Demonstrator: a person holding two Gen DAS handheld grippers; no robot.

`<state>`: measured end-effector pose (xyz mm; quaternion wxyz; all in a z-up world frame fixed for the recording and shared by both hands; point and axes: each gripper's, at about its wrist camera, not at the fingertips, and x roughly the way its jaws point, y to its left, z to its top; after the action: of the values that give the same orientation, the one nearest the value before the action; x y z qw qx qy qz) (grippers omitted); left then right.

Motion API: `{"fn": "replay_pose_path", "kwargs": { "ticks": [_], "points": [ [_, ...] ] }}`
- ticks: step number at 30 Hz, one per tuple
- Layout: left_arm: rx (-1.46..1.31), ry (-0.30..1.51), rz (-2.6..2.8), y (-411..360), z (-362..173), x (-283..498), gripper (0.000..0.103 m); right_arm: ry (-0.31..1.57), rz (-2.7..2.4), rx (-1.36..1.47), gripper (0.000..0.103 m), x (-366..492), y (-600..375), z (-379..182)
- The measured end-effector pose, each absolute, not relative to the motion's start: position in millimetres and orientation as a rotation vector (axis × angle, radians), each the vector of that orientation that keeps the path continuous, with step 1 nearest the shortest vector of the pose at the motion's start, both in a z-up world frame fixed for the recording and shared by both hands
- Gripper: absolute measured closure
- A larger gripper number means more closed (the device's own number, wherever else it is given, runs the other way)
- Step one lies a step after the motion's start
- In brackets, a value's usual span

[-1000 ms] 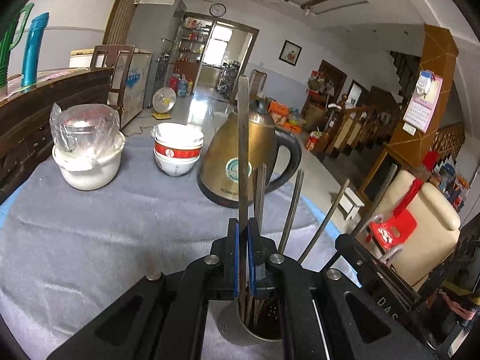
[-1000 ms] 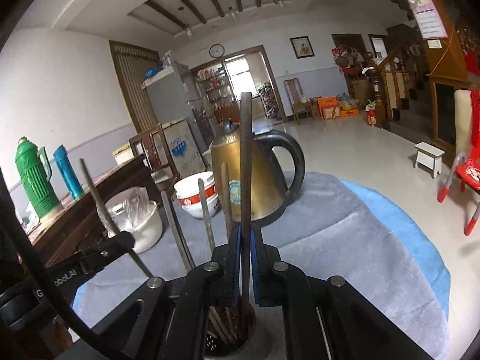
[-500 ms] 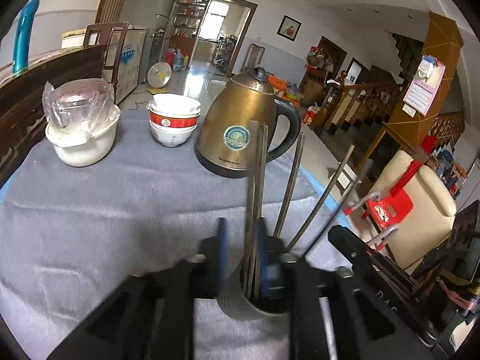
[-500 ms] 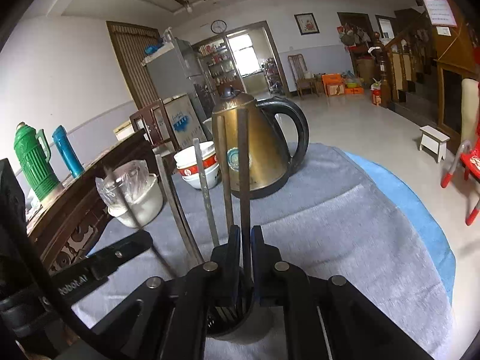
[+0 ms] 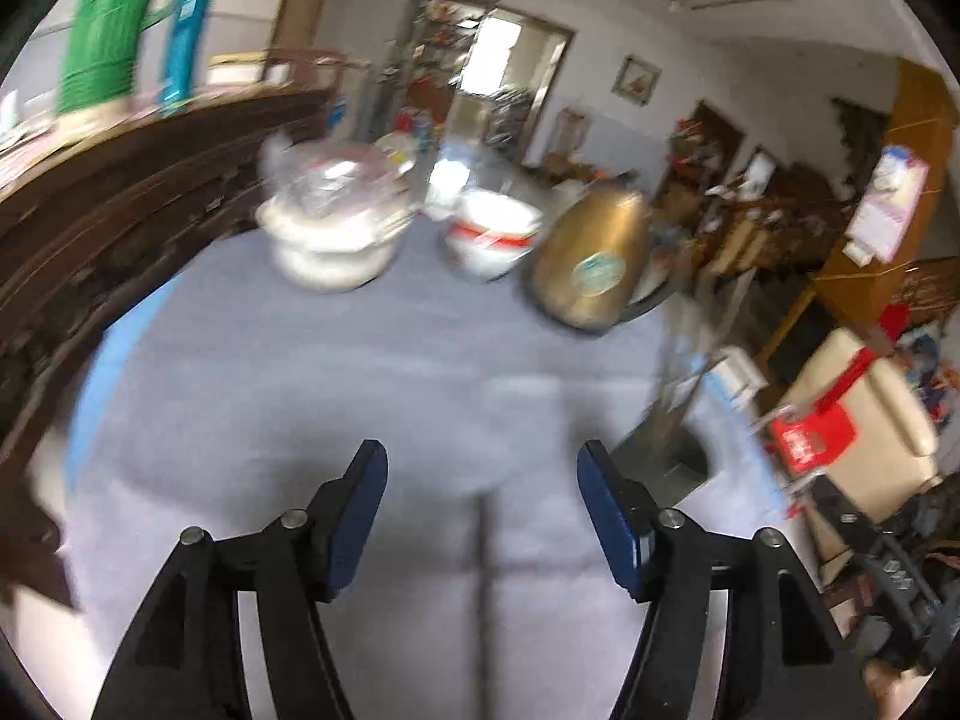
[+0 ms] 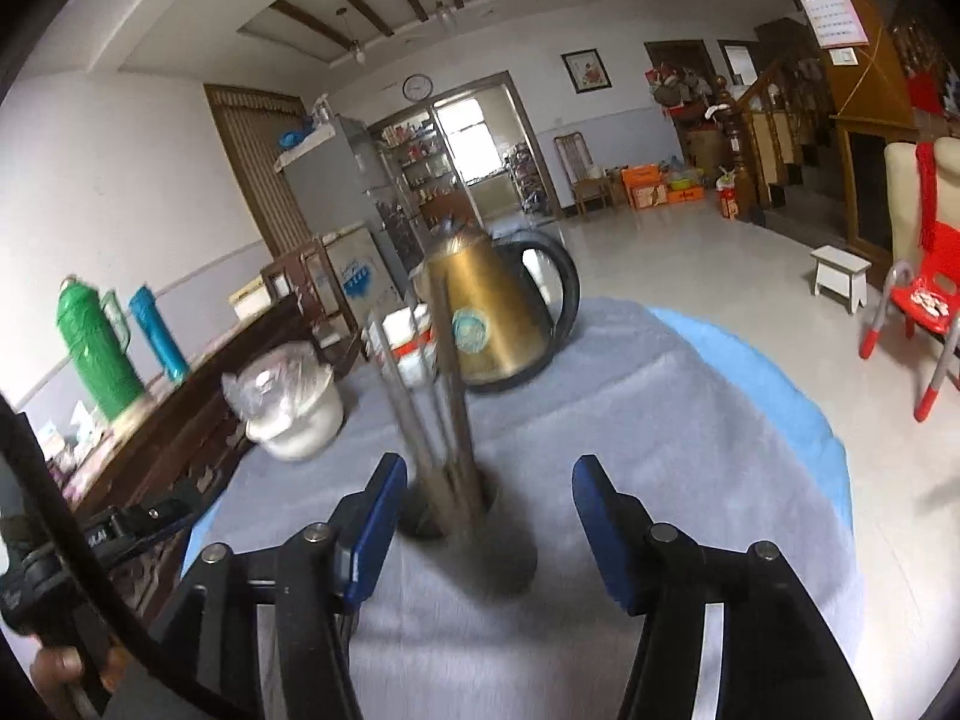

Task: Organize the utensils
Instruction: 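Move both open grippers back to the remaining chopsticks on the cloth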

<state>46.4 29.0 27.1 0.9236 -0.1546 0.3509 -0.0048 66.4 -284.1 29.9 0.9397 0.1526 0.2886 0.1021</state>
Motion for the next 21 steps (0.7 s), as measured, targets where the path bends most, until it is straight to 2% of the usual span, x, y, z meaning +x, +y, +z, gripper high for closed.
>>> {"fn": "replay_pose_path", "kwargs": {
  "ticks": [8, 19, 21],
  "points": [
    [-0.311, 0.932, 0.131, 64, -42, 14, 0.036, 0.835, 0.278, 0.273, 0.042, 45, -240, -41],
    [-0.294, 1.034, 0.126, 57, -67, 12, 0.036, 1.027, 0.418, 0.235, 0.042, 49, -197, -69],
    [-0.296, 1.038, 0.123, 57, -67, 11, 0.036, 1.061, 0.459, 0.259, 0.047, 56, -189, -71]
  ]
}}
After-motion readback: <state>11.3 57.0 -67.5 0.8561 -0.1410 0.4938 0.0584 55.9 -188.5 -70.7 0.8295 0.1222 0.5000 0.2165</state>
